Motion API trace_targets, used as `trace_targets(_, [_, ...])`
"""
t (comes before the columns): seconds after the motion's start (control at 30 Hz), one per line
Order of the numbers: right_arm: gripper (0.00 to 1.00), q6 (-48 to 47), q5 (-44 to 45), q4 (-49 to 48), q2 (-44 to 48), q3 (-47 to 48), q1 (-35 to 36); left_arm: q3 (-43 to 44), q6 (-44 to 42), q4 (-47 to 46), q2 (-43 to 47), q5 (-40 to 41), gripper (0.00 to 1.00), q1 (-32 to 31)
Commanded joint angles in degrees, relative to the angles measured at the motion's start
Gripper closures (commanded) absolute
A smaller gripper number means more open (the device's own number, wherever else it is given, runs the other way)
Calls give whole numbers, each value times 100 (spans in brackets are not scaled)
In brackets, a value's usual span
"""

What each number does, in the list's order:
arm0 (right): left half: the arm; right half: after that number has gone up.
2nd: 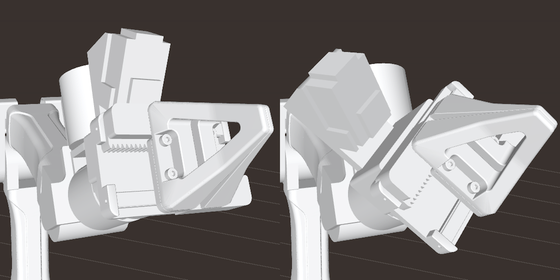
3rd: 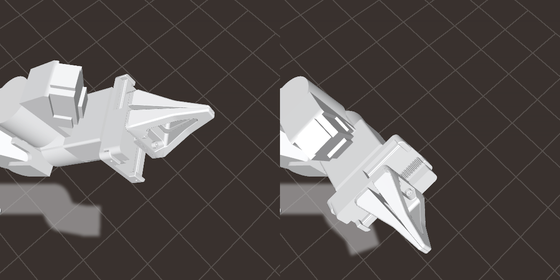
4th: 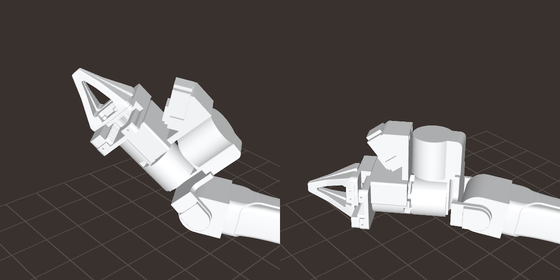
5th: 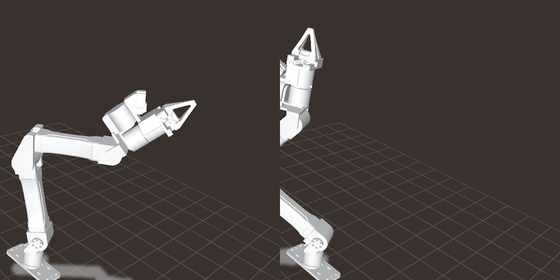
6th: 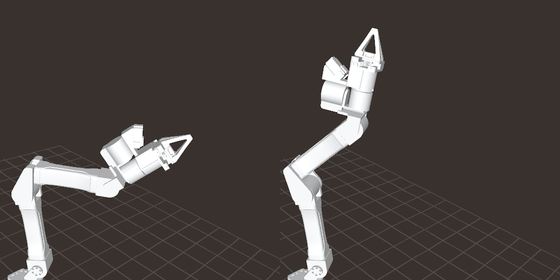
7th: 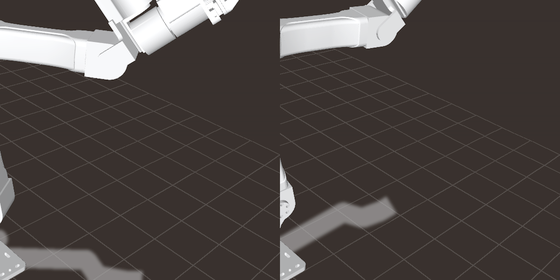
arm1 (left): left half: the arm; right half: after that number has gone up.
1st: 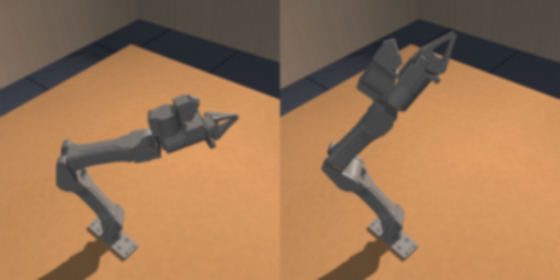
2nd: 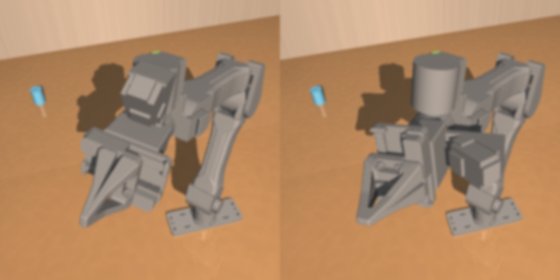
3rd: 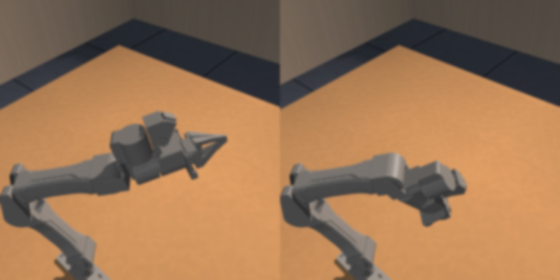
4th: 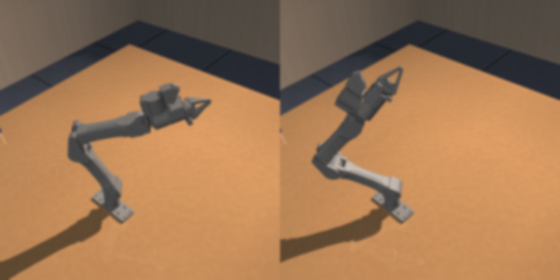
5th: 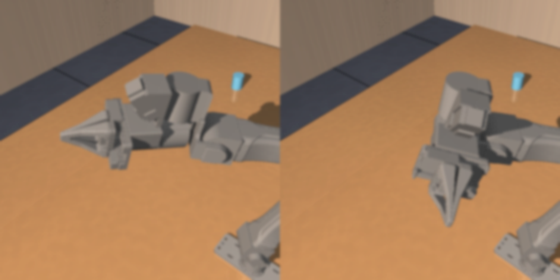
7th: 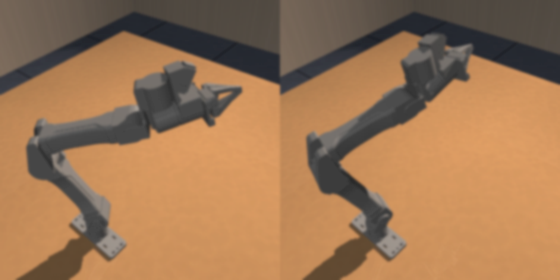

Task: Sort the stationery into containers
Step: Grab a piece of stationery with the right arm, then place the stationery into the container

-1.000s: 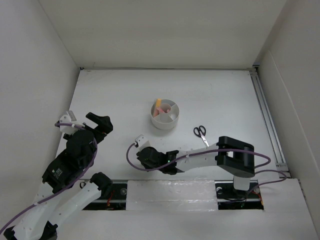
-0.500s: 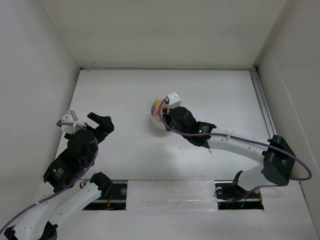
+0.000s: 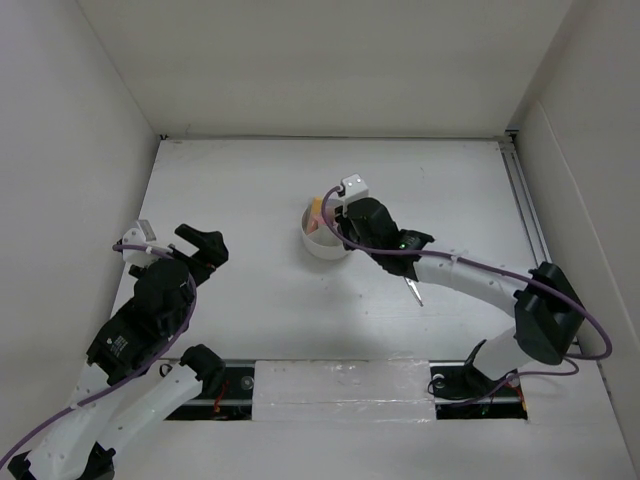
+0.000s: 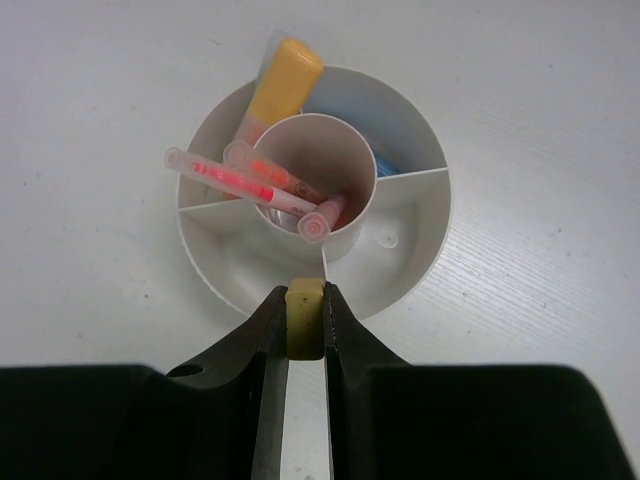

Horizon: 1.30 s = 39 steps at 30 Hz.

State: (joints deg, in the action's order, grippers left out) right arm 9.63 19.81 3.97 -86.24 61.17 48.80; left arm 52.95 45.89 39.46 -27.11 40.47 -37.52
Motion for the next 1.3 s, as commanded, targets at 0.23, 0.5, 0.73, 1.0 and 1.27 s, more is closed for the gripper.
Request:
trace_targets(0.23, [100, -31, -180, -352, -288, 352, 103, -57, -89, -176, -13, -74, 0, -19])
trace_targets(0.5, [100, 22, -180, -353, -526, 466, 104, -57, -142, -176, -13, -74, 0, -19])
trace_targets(0.73, [100, 22, -127, -511, -587, 414, 157, -57, -194, -228, -13, -127, 0, -19])
trace_targets(1.0, [100, 22, -127, -634, -639, 361, 157, -57, -194, -281, -13, -127, 0, -19])
trace_targets(1.27, [100, 22, -127, -687, -693, 308, 157, -57, -247, -281, 39, -180, 0, -19])
